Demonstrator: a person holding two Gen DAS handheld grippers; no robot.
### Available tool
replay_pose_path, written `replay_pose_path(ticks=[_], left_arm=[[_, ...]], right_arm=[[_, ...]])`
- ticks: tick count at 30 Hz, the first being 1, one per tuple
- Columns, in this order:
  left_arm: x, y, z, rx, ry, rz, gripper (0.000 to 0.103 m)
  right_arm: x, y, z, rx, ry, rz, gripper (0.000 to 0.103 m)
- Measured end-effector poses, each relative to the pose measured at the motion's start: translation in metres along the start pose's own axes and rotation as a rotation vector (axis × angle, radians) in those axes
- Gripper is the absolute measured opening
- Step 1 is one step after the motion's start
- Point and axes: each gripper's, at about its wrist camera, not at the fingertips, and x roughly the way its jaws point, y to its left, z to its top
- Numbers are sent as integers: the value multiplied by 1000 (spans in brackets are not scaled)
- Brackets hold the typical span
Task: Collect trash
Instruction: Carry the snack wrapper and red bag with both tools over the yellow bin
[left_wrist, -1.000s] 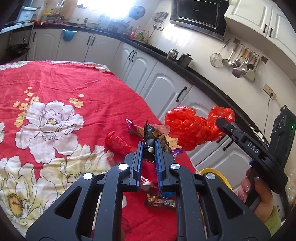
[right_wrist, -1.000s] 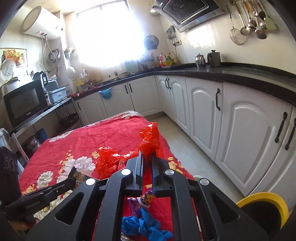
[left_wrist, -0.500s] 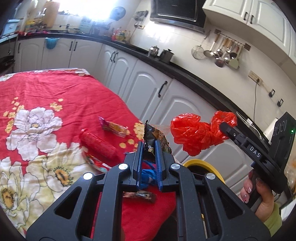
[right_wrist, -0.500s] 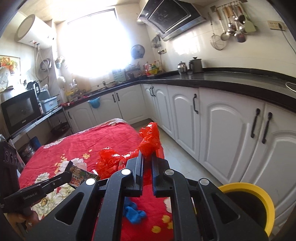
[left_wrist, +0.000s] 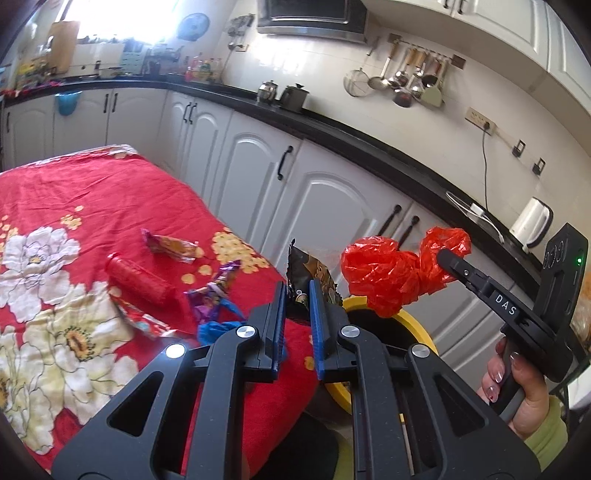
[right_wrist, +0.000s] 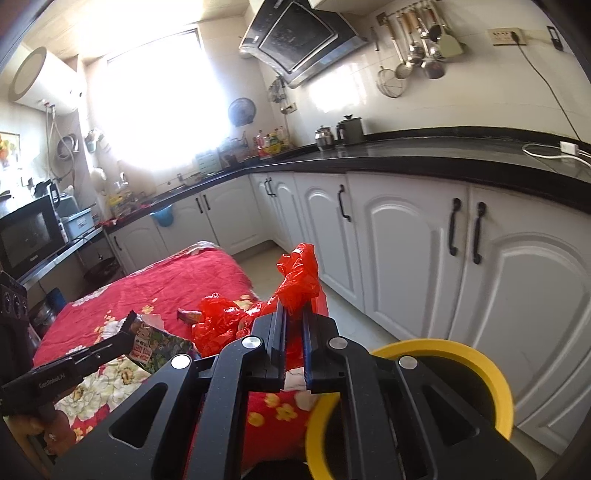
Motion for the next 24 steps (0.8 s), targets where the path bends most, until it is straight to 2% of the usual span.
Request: replay_pose_path(ticks=[24], left_arm=[[39, -68, -22, 140, 84, -48, 8]], right_arm=[[-41, -76, -23, 82, -22, -137, 7]])
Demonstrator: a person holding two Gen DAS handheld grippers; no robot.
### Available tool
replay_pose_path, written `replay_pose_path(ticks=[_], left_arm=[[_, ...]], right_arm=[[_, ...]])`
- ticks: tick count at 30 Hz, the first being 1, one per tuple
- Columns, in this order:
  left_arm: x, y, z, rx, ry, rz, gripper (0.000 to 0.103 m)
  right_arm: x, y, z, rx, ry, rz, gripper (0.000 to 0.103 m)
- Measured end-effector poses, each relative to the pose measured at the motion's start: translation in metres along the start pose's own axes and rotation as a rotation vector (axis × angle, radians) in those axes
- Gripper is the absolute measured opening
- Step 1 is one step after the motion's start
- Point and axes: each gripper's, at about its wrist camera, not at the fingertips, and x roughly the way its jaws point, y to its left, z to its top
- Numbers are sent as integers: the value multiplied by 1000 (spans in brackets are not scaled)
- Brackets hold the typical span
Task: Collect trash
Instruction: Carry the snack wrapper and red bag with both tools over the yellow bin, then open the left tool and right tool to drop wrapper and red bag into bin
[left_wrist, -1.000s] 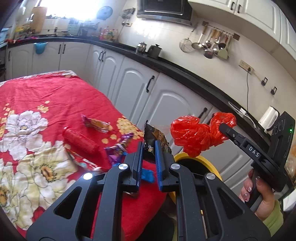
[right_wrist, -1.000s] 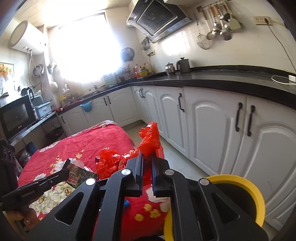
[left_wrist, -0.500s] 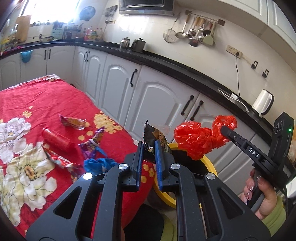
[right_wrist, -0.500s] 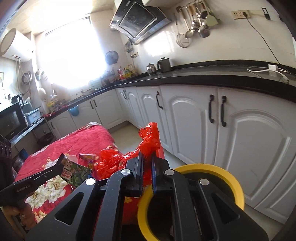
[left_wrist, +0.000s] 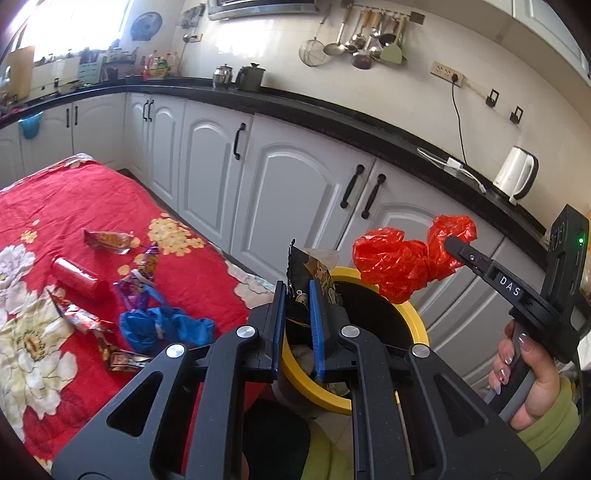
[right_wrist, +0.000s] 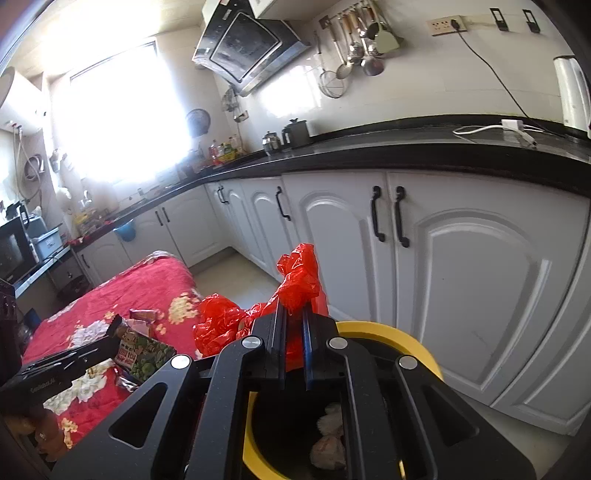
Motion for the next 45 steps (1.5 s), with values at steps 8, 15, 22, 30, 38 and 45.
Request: replay_pose_path(ticks=[8, 15, 22, 30, 38, 45], left_arm=[[21, -20, -4, 40, 28, -12, 8], [40, -38, -12, 73, 58, -23, 8], [57, -51, -19, 99, 87, -36, 8], [77, -60, -31, 114, 131, -46, 8], [91, -61, -41, 119, 167, -45, 8], [100, -55, -43, 91, 189, -29, 16]], right_arm=[[0, -21, -12, 15, 10, -42, 7], [6, -39, -23, 35, 33, -77, 7], [13, -58, -35, 58, 67, -100, 7], [26, -70, -48, 83, 121, -111, 7], [38, -73, -61, 101, 169, -99, 9], [45, -77, -67, 120, 195, -94, 18]])
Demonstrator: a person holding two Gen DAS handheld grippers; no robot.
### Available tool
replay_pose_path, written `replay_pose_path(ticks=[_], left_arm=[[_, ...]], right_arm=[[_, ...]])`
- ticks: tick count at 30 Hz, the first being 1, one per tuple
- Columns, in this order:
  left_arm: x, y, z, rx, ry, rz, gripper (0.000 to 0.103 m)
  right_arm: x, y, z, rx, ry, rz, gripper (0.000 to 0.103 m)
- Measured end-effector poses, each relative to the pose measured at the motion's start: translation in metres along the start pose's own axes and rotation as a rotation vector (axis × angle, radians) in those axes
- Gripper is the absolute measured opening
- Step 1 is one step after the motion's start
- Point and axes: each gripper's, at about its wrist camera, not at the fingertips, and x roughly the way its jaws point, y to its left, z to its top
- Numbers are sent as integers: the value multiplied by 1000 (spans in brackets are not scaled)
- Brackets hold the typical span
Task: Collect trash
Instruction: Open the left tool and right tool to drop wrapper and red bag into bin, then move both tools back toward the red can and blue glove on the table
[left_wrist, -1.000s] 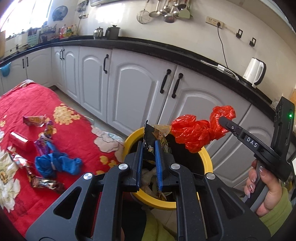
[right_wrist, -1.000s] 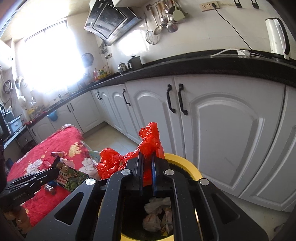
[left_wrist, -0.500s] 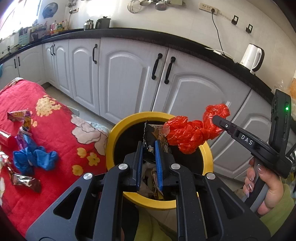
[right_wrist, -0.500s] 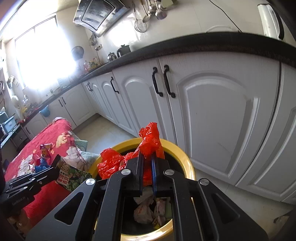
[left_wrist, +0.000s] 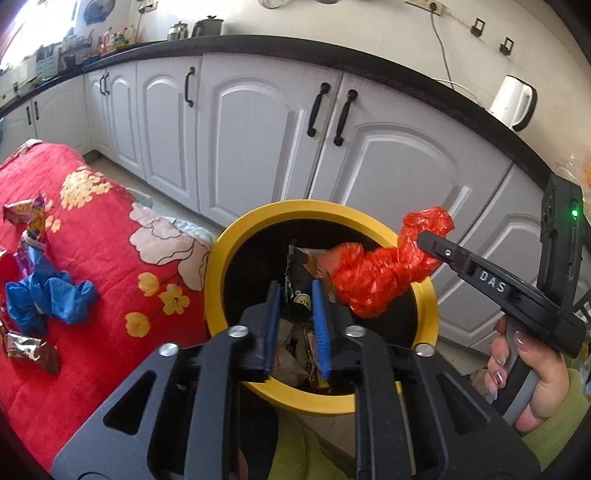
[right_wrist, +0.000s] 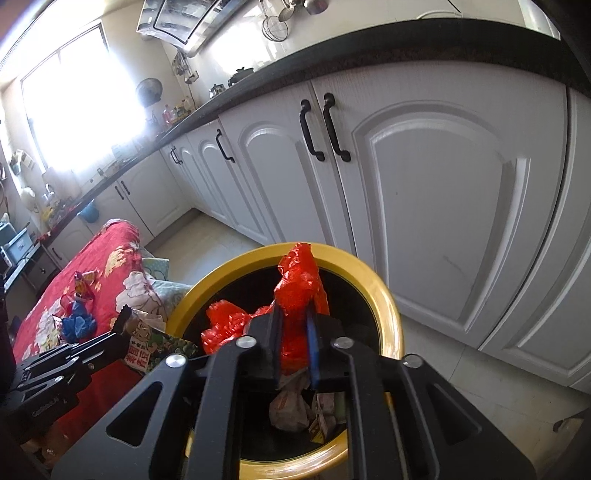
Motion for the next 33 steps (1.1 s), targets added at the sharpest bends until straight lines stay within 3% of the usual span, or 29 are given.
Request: replay_pose_path(ticks=[2, 4, 8, 10, 14, 16, 33], left_arm=[[1, 2, 1, -9, 1, 5, 23], [0, 5, 1, -18, 0, 12, 38], [-4, 10, 2, -35, -12, 27, 53], [-8, 14, 2, -43, -19, 27, 63], [-16, 20, 2, -64, -36, 40, 81], [-20, 23, 2, -77, -42, 44, 92], [-56, 40, 9, -103, -110, 108, 92]], right_arm=[[1, -2, 0, 8, 4, 1, 25], [2, -3, -1, 18, 3, 2, 32], [0, -3, -1, 26, 0, 4, 38], [-2, -3, 0, 35, -10, 9, 48], [-5, 2, 2, 26, -19, 16, 50], [-7, 4, 2, 27, -26, 20, 58], [-29, 31, 10, -11, -76, 74, 69]])
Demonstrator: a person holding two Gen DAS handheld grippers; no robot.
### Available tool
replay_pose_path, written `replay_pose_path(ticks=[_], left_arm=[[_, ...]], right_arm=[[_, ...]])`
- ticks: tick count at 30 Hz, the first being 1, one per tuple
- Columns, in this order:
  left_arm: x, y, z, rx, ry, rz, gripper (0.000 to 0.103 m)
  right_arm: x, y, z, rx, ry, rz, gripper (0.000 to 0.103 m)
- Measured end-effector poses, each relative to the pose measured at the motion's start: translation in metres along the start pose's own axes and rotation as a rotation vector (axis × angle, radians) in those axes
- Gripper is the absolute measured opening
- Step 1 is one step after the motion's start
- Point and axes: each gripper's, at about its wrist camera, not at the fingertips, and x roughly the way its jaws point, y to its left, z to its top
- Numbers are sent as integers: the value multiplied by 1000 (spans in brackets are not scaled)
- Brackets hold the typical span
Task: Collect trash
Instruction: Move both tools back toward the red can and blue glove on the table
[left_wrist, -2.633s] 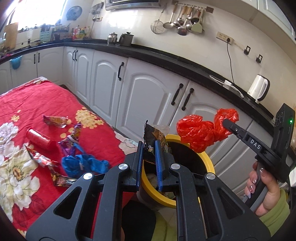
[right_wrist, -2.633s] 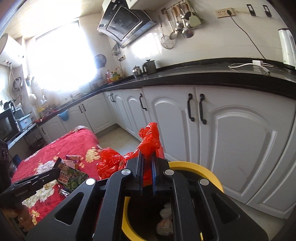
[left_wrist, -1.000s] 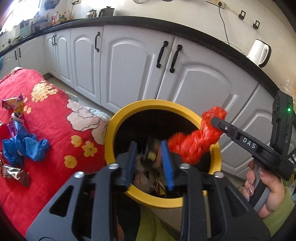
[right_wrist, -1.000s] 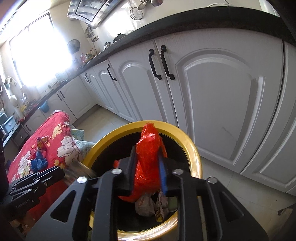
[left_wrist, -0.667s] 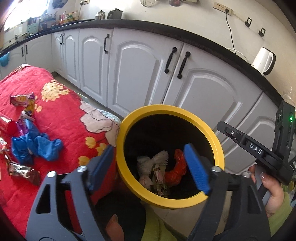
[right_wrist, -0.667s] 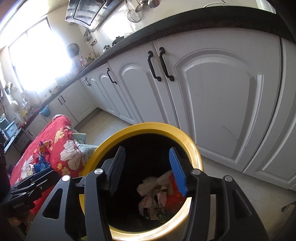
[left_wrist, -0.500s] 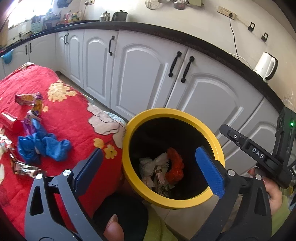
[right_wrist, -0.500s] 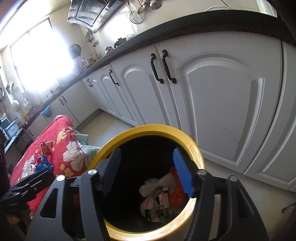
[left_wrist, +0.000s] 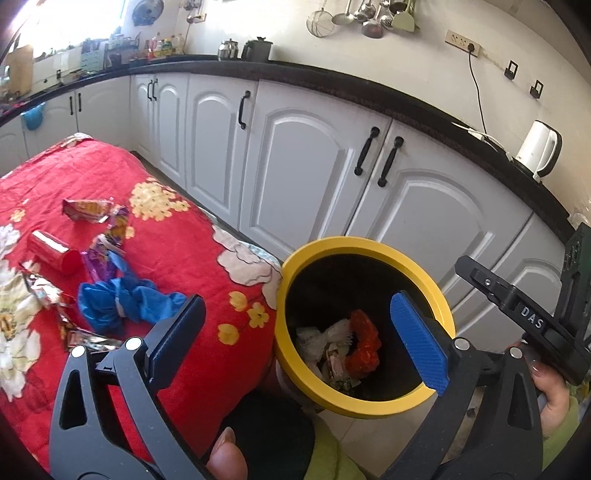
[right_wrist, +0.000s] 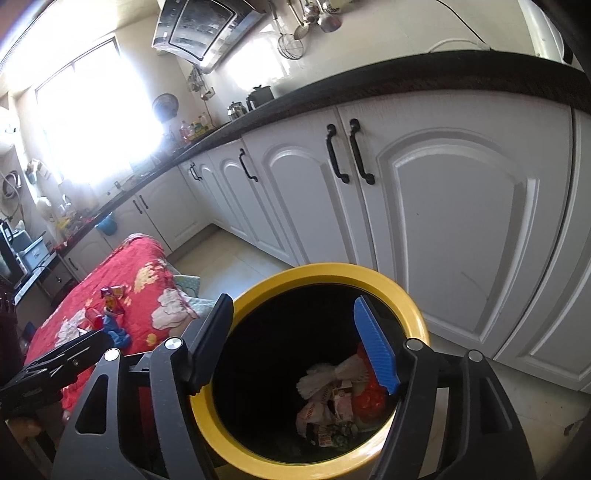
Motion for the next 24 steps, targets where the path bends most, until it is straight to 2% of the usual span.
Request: replay_pose_path(ticks=[24], left_arm=[[-48, 50, 16, -89, -117, 85, 92]], right_arm=[[-14, 79, 1, -129, -21, 76, 85]])
